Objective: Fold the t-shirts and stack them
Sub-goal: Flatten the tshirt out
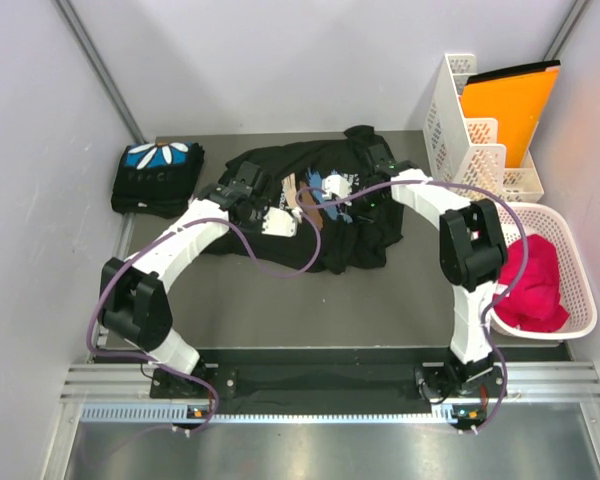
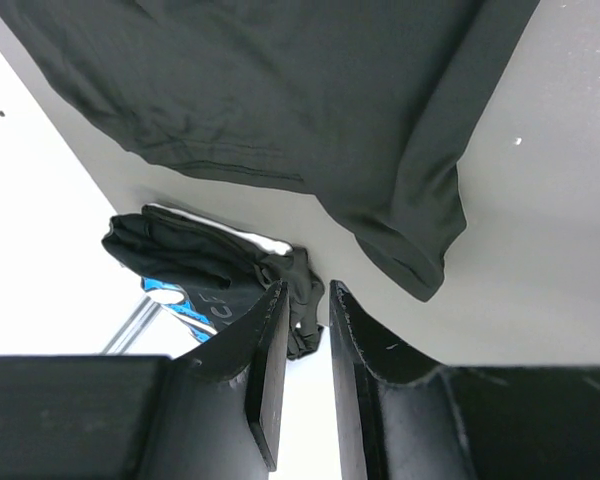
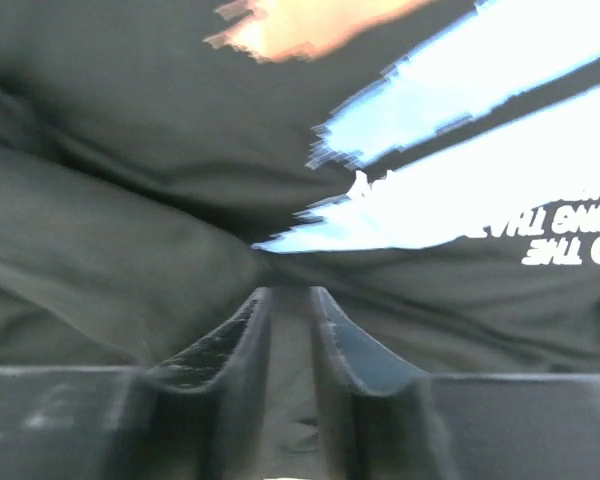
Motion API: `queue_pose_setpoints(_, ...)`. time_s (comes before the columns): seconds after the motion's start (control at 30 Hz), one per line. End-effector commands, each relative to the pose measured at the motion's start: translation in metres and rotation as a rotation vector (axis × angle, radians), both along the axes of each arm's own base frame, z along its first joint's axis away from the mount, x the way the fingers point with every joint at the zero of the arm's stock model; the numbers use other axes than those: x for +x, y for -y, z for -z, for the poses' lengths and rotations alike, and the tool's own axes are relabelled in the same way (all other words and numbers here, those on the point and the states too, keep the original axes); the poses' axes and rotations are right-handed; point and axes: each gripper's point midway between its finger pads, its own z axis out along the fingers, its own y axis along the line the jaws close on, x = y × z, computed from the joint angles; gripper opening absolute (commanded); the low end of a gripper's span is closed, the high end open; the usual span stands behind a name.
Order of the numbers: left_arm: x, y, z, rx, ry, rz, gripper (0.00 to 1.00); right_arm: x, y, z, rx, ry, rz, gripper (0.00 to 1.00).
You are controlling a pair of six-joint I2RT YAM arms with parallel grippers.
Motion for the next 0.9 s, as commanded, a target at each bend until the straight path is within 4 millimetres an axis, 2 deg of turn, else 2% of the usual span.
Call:
queue_pose_setpoints(0.0, 0.004, 0.006, -0.011, -0.015, 0.019, 0.007, 0.28, 0.03, 0.011, -0.009, -0.031, 0.096, 0.111, 0.33)
queue_pose_setpoints(0.03, 0.003, 0.006, -0.011, -0.015, 0.018, 0.009, 0.28, 0.029, 0.012, -0.022, -0.025, 0.134, 0.091, 0.37)
queue_pose_setpoints(0.07, 0.003, 0.006, -0.011, -0.013, 0.019, 0.008, 0.28, 0.018, 0.015, -0.016, -0.032, 0.125, 0.077, 0.39)
queue_pose_setpoints(0.1, 0.002, 0.006, -0.012, -0.013, 0.019, 0.008, 0.28, 0.014, 0.016, -0.022, -0.019, 0.142, 0.062, 0.43)
queue_pose_setpoints(0.13, 0.001, 0.005, -0.013, -0.013, 0.019, 0.007, 0.28, 0.01, 0.013, -0.047, -0.001, 0.219, 0.012, 0.45)
queue_pose_setpoints(0.17, 0.001, 0.005, -0.012, -0.012, 0.016, 0.008, 0.28, -0.005, 0.018, -0.039, -0.011, 0.209, -0.012, 0.46)
queue_pose_setpoints(0.2, 0.0, 0.005, -0.011, -0.011, 0.015, 0.008, 0.28, -0.014, 0.013, -0.047, 0.007, 0.232, -0.048, 0.47)
queue_pose_setpoints(0.23, -0.001, 0.004, -0.013, -0.013, 0.017, 0.007, 0.28, -0.024, 0.013, -0.069, 0.021, 0.293, -0.108, 0.47)
queue_pose_setpoints(0.27, -0.001, 0.004, -0.012, -0.012, 0.016, 0.006, 0.28, -0.039, 0.015, -0.062, 0.018, 0.276, -0.137, 0.47)
queue_pose_setpoints(0.3, -0.002, 0.003, -0.012, -0.009, 0.018, 0.005, 0.28, -0.051, 0.011, -0.066, 0.025, 0.279, -0.168, 0.47)
queue_pose_setpoints(0.33, -0.002, 0.002, -0.013, -0.008, 0.018, 0.004, 0.28, -0.06, 0.012, -0.078, 0.036, 0.311, -0.191, 0.47)
queue_pose_setpoints(0.37, -0.002, 0.002, -0.013, -0.009, 0.018, 0.003, 0.28, -0.069, 0.013, -0.074, 0.034, 0.301, -0.196, 0.47)
queue_pose_setpoints(0.43, -0.002, 0.001, -0.013, -0.006, 0.021, 0.001, 0.28, -0.072, 0.011, -0.085, 0.05, 0.337, -0.167, 0.47)
queue_pose_setpoints(0.47, -0.001, 0.002, -0.013, -0.009, 0.025, 0.001, 0.28, -0.071, 0.017, -0.079, 0.029, 0.346, -0.131, 0.47)
queue_pose_setpoints(0.5, 0.0, 0.003, -0.012, -0.009, 0.024, 0.0, 0.28, -0.061, 0.014, -0.087, 0.047, 0.405, -0.1, 0.47)
queue_pose_setpoints(0.57, 0.002, 0.004, -0.014, -0.011, 0.035, -0.009, 0.28, -0.064, 0.012, -0.094, 0.081, 0.407, -0.076, 0.47)
queue_pose_setpoints(0.67, 0.003, 0.004, -0.015, -0.017, 0.041, -0.024, 0.28, -0.09, 0.005, -0.089, 0.12, 0.297, -0.127, 0.47)
queue_pose_setpoints(0.7, 0.004, 0.003, -0.016, -0.016, 0.048, -0.026, 0.28, -0.104, -0.004, -0.085, 0.139, 0.257, -0.148, 0.47)
queue_pose_setpoints(0.73, 0.005, 0.002, -0.018, -0.017, 0.057, -0.031, 0.28, -0.116, -0.004, -0.07, 0.128, 0.224, -0.156, 0.47)
queue_pose_setpoints(0.77, 0.005, 0.002, -0.018, -0.017, 0.059, -0.035, 0.28, -0.123, -0.007, -0.064, 0.129, 0.217, -0.167, 0.47)
queue_pose_setpoints(0.8, 0.007, 0.002, -0.021, -0.023, 0.077, -0.039, 0.28, -0.126, -0.019, -0.065, 0.152, 0.251, -0.175, 0.48)
queue_pose_setpoints(0.83, 0.008, 0.002, -0.021, -0.023, 0.084, -0.042, 0.28, -0.135, -0.019, -0.05, 0.143, 0.229, -0.18, 0.49)
queue_pose_setpoints(0.87, 0.009, 0.0, -0.022, -0.022, 0.097, -0.055, 0.28, -0.138, -0.023, -0.047, 0.144, 0.23, -0.185, 0.5)
